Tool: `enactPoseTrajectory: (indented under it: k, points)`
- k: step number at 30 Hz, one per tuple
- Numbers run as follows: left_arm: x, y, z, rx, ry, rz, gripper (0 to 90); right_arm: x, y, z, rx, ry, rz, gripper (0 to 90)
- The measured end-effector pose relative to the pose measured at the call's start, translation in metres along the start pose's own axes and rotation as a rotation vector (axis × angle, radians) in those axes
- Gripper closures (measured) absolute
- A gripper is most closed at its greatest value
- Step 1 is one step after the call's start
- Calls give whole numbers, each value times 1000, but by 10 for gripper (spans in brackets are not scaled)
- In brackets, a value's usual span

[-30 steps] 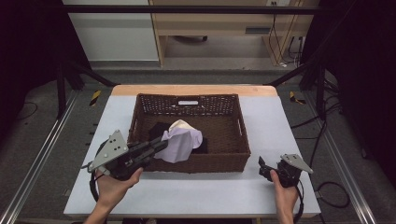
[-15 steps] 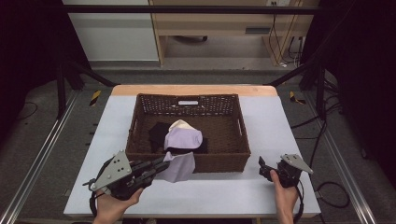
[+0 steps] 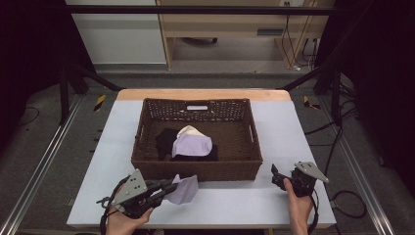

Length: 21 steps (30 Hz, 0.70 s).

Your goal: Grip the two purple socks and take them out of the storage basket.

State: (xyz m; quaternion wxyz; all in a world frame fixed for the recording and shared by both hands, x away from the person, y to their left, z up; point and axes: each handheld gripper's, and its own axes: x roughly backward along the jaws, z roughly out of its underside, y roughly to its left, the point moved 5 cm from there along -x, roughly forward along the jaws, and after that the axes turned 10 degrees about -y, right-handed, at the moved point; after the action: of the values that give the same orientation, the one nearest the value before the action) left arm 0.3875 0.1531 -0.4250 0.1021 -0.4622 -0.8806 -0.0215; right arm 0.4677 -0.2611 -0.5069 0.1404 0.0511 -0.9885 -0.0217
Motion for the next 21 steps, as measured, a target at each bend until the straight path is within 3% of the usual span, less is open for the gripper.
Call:
enactPoseTrajectory:
  k: [8, 16, 21]
  points:
    - [-9, 6, 30, 30, 89, -6, 843, 0, 0, 0, -2, 2, 1, 41]
    - [-15, 26, 59, 41, 216, -77, 829, 0, 0, 0, -2, 4, -2, 41]
    - [-17, 28, 62, 43, 216, -84, 761, 0, 0, 0, -6, 6, -3, 41]
